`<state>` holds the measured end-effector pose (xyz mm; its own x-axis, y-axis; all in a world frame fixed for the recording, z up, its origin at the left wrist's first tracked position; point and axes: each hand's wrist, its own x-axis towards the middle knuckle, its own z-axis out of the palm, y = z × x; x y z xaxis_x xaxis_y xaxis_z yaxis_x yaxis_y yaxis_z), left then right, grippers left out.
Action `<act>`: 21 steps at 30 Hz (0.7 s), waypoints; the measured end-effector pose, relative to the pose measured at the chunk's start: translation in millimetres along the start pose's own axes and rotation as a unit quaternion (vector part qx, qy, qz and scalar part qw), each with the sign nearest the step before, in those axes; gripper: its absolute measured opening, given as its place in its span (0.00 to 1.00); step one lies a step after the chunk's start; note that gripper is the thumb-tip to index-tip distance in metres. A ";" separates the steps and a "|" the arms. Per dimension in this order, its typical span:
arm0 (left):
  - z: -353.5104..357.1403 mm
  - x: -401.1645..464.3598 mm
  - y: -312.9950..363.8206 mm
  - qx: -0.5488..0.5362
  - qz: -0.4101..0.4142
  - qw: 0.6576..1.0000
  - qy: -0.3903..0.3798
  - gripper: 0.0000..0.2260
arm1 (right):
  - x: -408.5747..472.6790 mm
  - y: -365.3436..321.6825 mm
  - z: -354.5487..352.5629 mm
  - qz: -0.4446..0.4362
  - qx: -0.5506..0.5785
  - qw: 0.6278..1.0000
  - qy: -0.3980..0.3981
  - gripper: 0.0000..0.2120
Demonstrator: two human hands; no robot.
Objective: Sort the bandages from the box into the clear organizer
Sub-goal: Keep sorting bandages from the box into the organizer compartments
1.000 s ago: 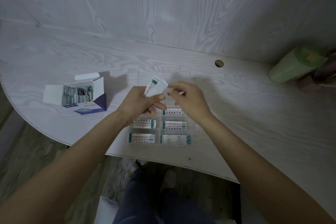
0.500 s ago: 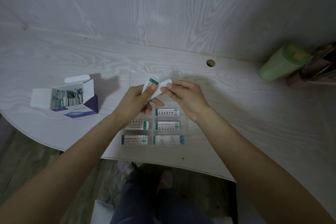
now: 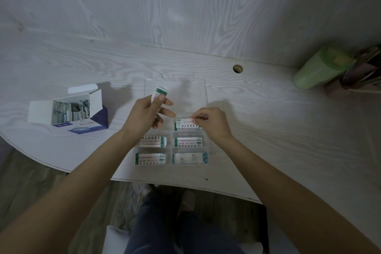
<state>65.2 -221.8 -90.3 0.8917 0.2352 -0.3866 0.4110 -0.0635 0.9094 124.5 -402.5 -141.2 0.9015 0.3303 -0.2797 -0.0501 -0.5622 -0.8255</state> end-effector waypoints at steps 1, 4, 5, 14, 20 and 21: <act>-0.4 0.3 0.5 0.001 0.001 1.000 0.001 0.15 | 1.0 0.4 3.0 -0.014 -0.034 0.999 -0.010 0.05; -1.8 1.3 1.1 0.002 0.004 1.000 0.005 0.14 | 2.6 0.6 10.7 -0.052 -0.139 0.988 -0.033 0.06; -2.3 1.9 1.1 0.001 0.004 1.000 0.006 0.14 | 2.4 0.0 12.9 -0.063 -0.174 0.982 -0.035 0.06; 13.6 7.2 -10.7 0.066 0.006 0.998 -0.017 0.15 | -0.7 -5.1 16.2 -0.132 -0.440 0.888 -0.029 0.11; 22.6 17.1 -22.4 0.214 0.020 0.974 -0.067 0.17 | -3.1 -12.5 11.4 -0.124 -0.425 0.896 -0.040 0.10; 23.9 19.1 -23.5 0.221 0.017 0.972 -0.072 0.17 | -5.6 -13.4 10.1 -0.115 -0.407 0.906 -0.031 0.09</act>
<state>77.1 -239.0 -122.7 0.9104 0.0888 -0.4041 0.3936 -0.4867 0.7799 115.7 -389.1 -133.5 0.8211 0.5370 -0.1933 0.4918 -0.8376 -0.2376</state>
